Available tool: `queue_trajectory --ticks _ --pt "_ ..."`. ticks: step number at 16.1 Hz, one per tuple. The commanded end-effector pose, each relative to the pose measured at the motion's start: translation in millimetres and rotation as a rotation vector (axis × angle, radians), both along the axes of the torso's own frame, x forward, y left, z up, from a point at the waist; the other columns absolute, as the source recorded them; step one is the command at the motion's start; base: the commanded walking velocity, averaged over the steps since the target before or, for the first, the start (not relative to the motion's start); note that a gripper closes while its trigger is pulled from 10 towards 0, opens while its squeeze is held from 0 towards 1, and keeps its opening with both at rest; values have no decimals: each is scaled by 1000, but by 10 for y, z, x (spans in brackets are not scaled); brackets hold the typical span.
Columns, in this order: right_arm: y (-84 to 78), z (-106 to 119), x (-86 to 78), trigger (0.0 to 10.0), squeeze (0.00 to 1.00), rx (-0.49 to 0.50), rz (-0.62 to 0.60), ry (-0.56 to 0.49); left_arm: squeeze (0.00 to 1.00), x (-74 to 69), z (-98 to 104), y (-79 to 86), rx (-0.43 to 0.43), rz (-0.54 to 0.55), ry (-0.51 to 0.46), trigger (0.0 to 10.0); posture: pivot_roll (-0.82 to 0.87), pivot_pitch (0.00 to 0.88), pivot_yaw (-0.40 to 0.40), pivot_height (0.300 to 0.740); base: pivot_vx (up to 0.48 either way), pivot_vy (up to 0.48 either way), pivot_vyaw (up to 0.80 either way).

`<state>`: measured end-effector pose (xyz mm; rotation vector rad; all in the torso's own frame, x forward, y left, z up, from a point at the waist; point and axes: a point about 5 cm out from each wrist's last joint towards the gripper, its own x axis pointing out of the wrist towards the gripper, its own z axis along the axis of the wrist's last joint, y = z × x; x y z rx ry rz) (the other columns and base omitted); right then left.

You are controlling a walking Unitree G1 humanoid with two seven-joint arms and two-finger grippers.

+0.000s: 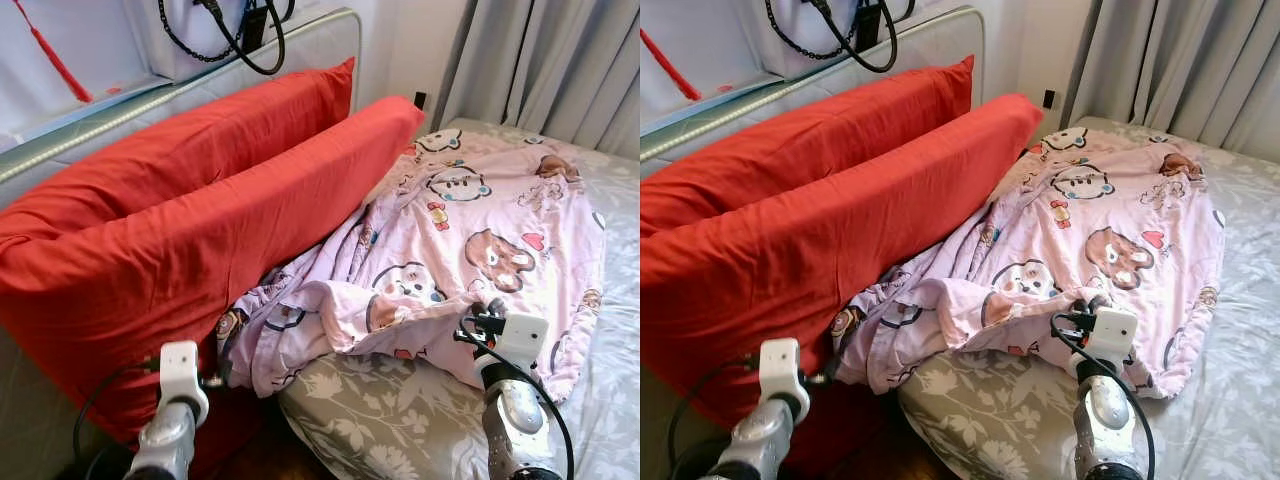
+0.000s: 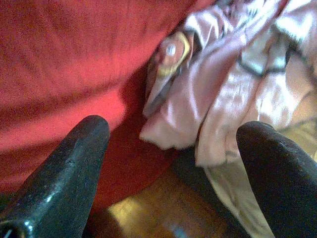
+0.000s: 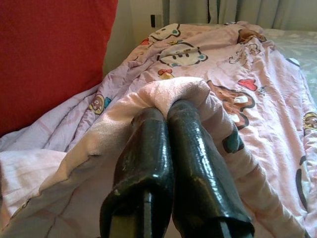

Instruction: Clean up the room

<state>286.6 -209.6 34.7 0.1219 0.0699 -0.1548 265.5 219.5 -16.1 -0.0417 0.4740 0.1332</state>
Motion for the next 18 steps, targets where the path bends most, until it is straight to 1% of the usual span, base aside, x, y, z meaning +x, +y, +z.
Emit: queue_trajectory --ticks 1,2,5,7,10,12,14,16,18 --pt "-19 -14 -18 10000 0 -10 -4 19 0 -144 -135 14 18 -1 86 10000 -1 0 0 740 0 0 0" --pt "-17 -19 -19 10000 0 -8 -5 21 0 -175 -161 12 17 -1 100 10000 -1 0 0 740 0 0 0" --pt "-1 -28 -33 10000 0 -1 0 23 0 -382 -314 24 31 27 180 10000 -4 0 -4 740 0 0 0" --pt "-34 -42 -44 10000 0 29 -26 32 0 -445 -366 -7 19 30 206 10000 -8 0 -10 740 0 0 0" --pt "-29 -68 -48 10000 0 31 -29 47 0 -491 -395 -6 14 30 222 10000 1 0 -8 740 0 0 0" --pt "24 -65 -42 10000 0 40 -20 39 0 -550 -431 1 17 24 244 10000 -6 0 -1 740 0 0 0" --pt "34 -74 -51 10000 0 41 -24 40 0 -586 -449 21 20 25 257 10000 -4 0 7 740 0 0 0" --pt "10 -36 -22 10000 0 34 -39 25 0 -599 -452 35 17 33 257 10000 -6 0 9 740 0 0 0" --pt "9 20 19 10000 0 28 -33 4 0 -576 -438 37 19 29 251 10000 -10 0 13 740 0 0 0"
